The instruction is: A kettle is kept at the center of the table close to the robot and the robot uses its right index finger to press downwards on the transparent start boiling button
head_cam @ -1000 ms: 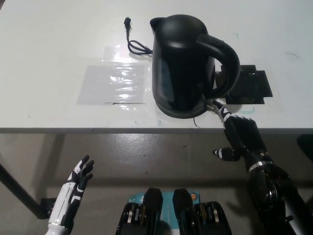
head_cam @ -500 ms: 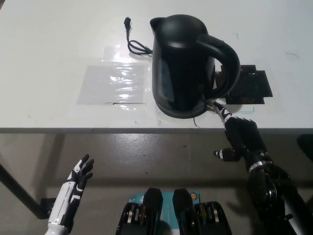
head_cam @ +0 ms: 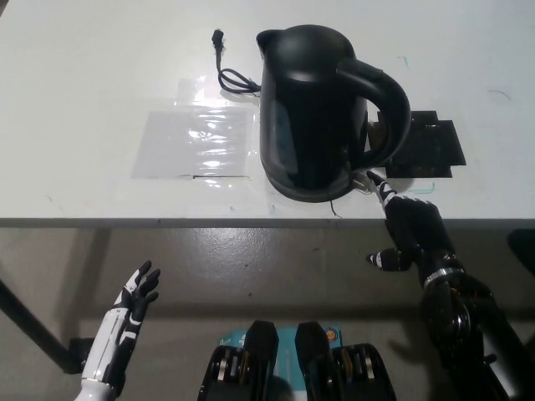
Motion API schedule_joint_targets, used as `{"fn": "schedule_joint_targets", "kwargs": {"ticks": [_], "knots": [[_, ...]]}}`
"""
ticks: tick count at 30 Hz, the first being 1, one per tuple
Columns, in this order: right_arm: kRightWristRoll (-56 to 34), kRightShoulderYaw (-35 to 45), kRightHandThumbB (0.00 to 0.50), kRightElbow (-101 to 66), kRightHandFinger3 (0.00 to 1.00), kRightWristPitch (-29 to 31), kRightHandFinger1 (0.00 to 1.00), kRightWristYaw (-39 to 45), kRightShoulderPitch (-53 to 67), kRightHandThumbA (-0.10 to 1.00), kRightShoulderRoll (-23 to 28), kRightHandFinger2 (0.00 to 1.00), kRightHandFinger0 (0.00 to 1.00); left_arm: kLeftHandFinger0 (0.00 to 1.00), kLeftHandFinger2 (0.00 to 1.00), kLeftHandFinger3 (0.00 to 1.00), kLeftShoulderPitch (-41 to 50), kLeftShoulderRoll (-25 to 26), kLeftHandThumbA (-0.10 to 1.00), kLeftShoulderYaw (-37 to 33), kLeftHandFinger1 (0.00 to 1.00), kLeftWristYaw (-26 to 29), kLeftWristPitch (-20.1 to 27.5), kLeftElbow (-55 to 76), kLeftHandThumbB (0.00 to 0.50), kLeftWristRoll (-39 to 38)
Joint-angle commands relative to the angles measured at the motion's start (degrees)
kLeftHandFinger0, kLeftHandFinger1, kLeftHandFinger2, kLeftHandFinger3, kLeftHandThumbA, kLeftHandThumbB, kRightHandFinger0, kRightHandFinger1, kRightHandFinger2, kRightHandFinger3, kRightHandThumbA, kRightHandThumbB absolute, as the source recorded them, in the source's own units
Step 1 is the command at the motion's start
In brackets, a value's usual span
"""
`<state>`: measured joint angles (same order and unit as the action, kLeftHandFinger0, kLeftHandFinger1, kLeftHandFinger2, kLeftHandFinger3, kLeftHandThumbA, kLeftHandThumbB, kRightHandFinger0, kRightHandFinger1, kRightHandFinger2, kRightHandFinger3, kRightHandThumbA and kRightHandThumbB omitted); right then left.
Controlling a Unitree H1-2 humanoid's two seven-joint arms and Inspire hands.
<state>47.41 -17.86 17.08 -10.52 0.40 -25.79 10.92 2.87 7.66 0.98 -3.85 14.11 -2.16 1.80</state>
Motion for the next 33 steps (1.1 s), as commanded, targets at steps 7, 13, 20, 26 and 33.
{"fn": "schedule_joint_targets", "kwargs": {"ticks": [7, 13, 20, 26, 33], "knots": [[-0.90, -0.29, 0.320, 1.78, 1.00, 0.68, 0.00, -1.35, -2.27, 1.00, 0.54, 0.00, 0.00, 1.00, 1.00, 1.00, -1.16, 0.69, 0.97, 0.23, 1.00, -0.12, 0.32, 1.57, 0.202, -0.10], [-1.05, -0.50, 0.334, 2.04, 1.00, 1.02, 0.00, -1.58, -2.30, 1.00, 0.55, 0.00, 0.00, 1.00, 1.00, 1.00, -1.31, 0.64, 0.95, 0.30, 1.00, -0.25, 0.45, 1.57, 0.189, -0.64], [-0.73, -0.83, 0.335, 1.34, 1.00, 1.88, 0.01, -2.94, -1.44, 1.00, 0.40, 0.02, 0.00, 1.00, 1.00, 1.00, -1.58, 0.79, 0.95, 0.27, 1.00, -0.24, 0.38, 1.64, 0.201, -0.37], [0.10, -1.70, 0.318, -2.88, 1.00, 1.27, 0.00, -2.89, 0.79, 1.00, -0.04, 0.00, 0.00, 1.00, 1.00, 1.00, -1.62, 0.77, 0.95, 0.36, 1.00, -0.11, 0.06, 1.71, 0.195, -0.26], [0.50, -2.73, 0.338, -6.02, 1.00, 1.24, 0.00, -3.07, 3.30, 1.00, -0.60, 0.01, 0.00, 1.00, 1.00, 1.00, -1.85, 0.77, 0.96, 0.44, 1.00, 0.07, 0.04, 1.71, 0.200, 0.06]]}}
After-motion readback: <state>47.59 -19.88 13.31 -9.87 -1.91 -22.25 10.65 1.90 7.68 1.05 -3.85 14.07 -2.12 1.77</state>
